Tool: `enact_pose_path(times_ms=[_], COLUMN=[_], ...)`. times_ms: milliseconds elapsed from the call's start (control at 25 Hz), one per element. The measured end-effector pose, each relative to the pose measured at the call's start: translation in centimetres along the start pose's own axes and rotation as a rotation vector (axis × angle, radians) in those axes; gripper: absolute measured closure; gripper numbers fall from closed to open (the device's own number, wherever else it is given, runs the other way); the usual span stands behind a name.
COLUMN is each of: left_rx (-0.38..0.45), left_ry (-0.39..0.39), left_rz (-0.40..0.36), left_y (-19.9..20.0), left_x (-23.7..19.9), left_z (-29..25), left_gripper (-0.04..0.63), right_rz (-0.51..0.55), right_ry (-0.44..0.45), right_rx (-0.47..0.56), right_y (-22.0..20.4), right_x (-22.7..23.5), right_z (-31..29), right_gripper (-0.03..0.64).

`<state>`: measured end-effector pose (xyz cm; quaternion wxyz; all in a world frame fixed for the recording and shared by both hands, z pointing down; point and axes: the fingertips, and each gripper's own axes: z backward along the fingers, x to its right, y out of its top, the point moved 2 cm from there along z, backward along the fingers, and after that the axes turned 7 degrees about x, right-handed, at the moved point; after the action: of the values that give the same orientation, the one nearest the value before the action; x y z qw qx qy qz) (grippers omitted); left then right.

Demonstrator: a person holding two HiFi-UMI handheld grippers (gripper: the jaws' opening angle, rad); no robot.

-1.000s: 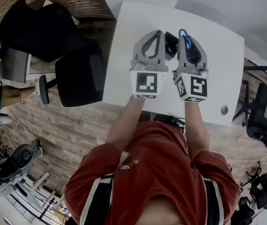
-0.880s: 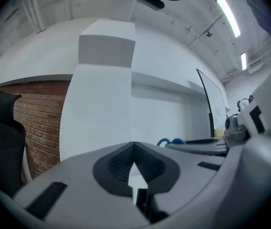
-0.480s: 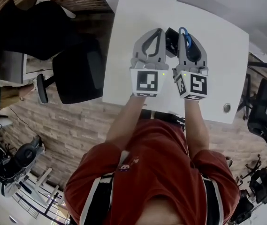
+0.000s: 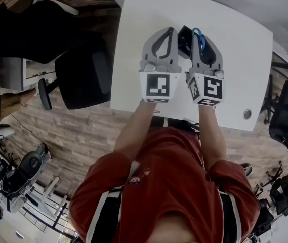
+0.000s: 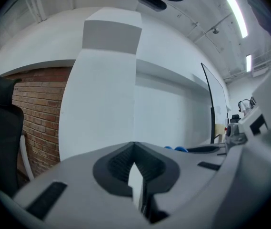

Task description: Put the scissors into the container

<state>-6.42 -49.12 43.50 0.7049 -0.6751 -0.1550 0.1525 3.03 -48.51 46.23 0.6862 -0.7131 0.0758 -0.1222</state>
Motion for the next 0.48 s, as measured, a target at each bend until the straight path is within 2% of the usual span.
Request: enact_pose_path(times_ms=[480], left_rx=[-0.026], left_ry=[-0.005], left_rz=[0.013], left_y=[-1.6], left_x=[0.2], left_z=[-0.5], left_gripper=[0.583], right_rz=[0.027], right_ry=[-0.028], right_rx=[-0.060], right_y=[-2.4], right_x=[0.5], right_z=[-0.5], right_gripper=[0.561])
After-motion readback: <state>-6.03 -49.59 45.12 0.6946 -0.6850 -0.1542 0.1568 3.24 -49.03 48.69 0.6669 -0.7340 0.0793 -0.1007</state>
